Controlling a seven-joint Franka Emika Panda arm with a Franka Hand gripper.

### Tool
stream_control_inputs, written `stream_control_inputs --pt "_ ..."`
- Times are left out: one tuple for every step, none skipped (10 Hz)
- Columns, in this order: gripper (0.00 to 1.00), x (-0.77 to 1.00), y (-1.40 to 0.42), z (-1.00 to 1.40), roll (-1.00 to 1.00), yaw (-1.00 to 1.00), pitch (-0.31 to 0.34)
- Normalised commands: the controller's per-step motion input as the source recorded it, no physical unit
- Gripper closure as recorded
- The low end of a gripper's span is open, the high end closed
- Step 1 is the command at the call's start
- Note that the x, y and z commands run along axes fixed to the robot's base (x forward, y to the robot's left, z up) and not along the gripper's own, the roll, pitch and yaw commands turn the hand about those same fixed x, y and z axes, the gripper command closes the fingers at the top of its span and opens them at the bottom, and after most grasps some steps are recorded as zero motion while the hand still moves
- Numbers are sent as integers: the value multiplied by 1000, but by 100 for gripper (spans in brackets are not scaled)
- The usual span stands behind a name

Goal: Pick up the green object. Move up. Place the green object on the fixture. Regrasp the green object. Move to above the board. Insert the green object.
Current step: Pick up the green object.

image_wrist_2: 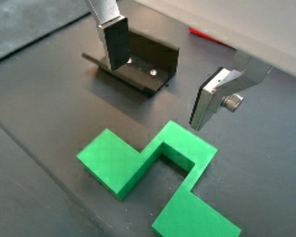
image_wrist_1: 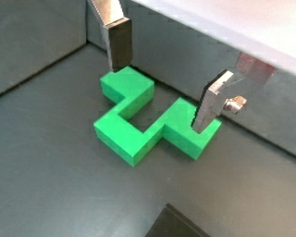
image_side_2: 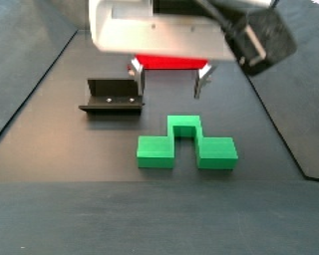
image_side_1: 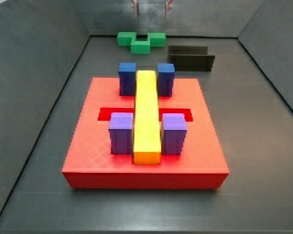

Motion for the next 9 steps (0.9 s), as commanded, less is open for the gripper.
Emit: stream_control_inputs --pt "0 -97 -103 -369 21 0 -227" --pt "0 -186 -143 -346 69 0 -203" --pt "0 -263 -123 -283 36 0 -194" --pt "0 -226 -91 -197 0 0 -189" --pt "0 -126 -49 -266 0 0 -194" --pt "0 -26 0 -397 0 17 -194" --pt "0 0 0 -411 -26 49 -189" --pt "0 0 0 -366 -24 83 -156" --pt "0 0 0 -400 -17 74 -150"
